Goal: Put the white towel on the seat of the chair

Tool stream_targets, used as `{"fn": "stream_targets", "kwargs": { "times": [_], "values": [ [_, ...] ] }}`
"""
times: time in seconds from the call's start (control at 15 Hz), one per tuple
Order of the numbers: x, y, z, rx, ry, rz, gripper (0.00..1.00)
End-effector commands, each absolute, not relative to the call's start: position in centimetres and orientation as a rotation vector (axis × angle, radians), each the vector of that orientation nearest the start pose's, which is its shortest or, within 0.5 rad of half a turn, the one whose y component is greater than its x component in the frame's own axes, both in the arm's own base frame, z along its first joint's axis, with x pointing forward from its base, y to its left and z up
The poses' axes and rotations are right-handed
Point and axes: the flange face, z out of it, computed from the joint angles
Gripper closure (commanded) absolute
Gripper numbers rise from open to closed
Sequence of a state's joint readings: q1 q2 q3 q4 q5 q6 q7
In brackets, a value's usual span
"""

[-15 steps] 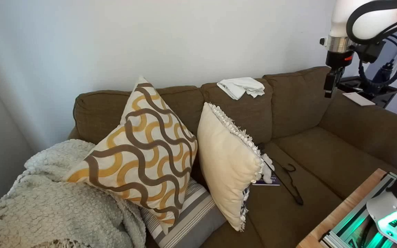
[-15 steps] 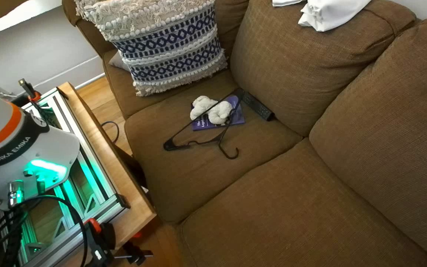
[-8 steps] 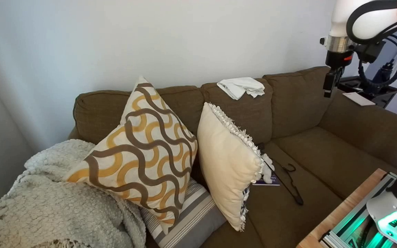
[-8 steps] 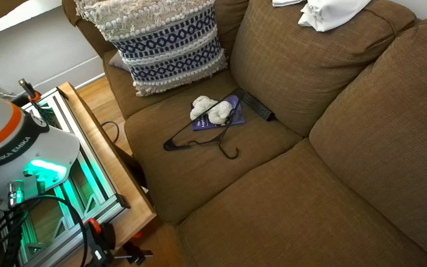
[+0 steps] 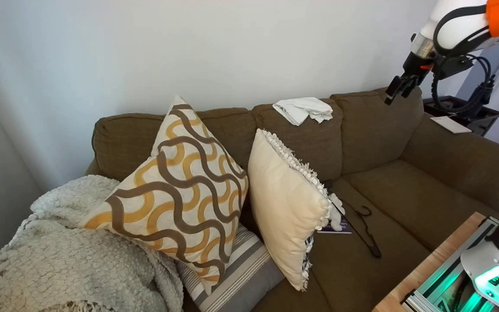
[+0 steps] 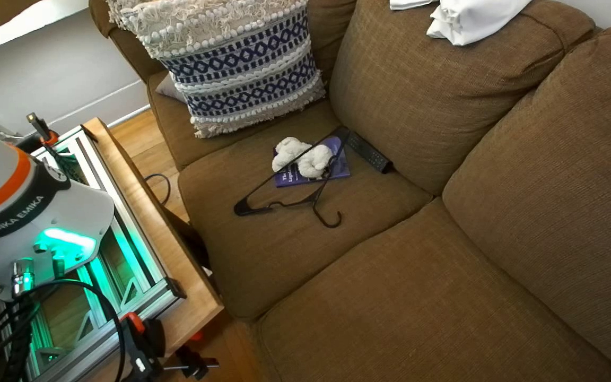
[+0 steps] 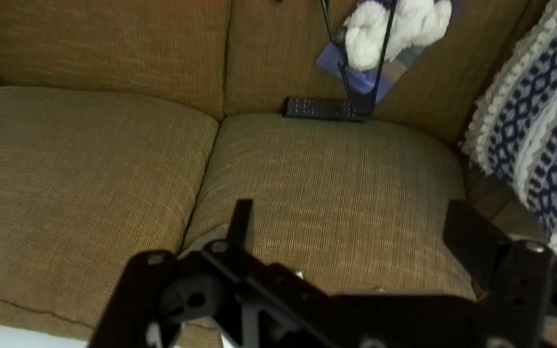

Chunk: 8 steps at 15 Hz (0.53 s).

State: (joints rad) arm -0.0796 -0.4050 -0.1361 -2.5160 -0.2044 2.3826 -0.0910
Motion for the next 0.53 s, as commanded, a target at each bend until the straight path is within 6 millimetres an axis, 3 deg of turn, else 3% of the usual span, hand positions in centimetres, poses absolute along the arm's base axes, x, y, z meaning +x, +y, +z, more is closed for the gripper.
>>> {"fn": "stream_targets", "kwargs": {
  "times": [0.0, 0.2, 0.47],
  "values": [
    [46.1, -13.8, 43.8, -3.169, 0.074, -0.602, 0.0],
    [49.4, -17.5, 43.1, -3.118, 0.126, -0.667, 0.0],
    [53.5, -21.1, 42.5, -2.999, 0.093, -0.603, 0.0]
  ]
}}
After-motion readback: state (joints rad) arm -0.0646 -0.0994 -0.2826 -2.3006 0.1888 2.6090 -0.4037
